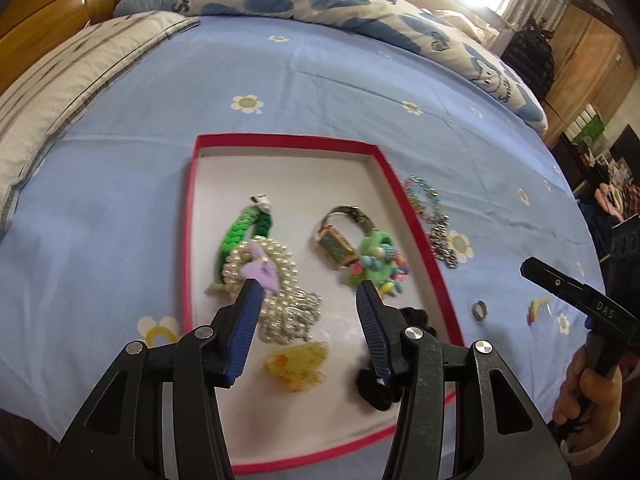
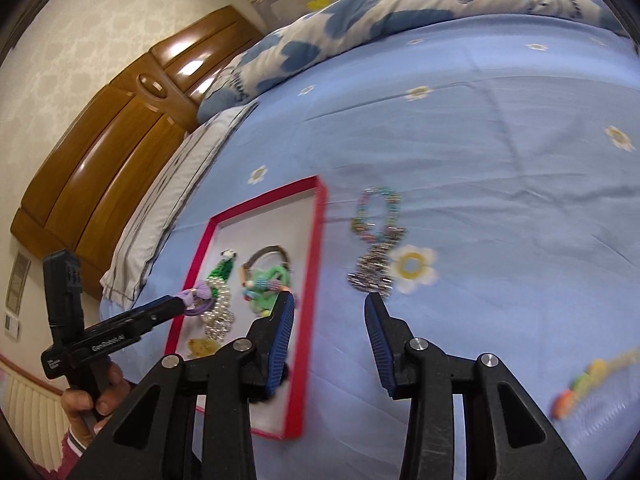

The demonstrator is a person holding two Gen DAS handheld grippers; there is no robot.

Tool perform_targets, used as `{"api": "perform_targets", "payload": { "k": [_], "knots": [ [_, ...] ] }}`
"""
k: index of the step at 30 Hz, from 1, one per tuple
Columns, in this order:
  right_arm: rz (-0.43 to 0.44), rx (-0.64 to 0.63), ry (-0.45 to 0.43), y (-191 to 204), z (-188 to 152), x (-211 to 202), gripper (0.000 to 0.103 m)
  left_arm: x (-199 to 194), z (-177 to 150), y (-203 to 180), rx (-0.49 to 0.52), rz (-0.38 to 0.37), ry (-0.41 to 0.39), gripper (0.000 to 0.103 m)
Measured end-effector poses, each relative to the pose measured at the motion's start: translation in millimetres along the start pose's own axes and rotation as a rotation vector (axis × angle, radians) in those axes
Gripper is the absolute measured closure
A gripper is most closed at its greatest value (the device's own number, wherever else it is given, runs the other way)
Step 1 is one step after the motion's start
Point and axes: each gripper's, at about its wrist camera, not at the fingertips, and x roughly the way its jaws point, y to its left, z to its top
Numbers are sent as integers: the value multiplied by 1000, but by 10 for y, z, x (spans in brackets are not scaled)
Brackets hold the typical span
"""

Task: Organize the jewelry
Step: 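Grasp the gold ring with the left tool while the right tool grasps the clear hair comb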

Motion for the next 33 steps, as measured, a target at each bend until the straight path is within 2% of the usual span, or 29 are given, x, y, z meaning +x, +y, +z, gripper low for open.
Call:
{"api": "perform_targets", "payload": {
  "k": [11,14,17,26,33],
  "knots": [
    [-73,97,-42,-494,-317,-462,58,-145,-68,-576,99,-80,-6,49],
    [-86,123,-58,-609,-432,-601,51,-141,-109,-762,137,-103,1,49],
    [-105,152,-67,-744,-573,-743,51,-109,-161,-963,176,-129,14,49],
    [-151,248,-86,-1121,-884,-1026,50,188,-329,-1557,295,-176,93,49],
    [-129,319,-68,-1358,-953,-961,50,455,-387,-1798,366,-170,142,49]
  ]
}}
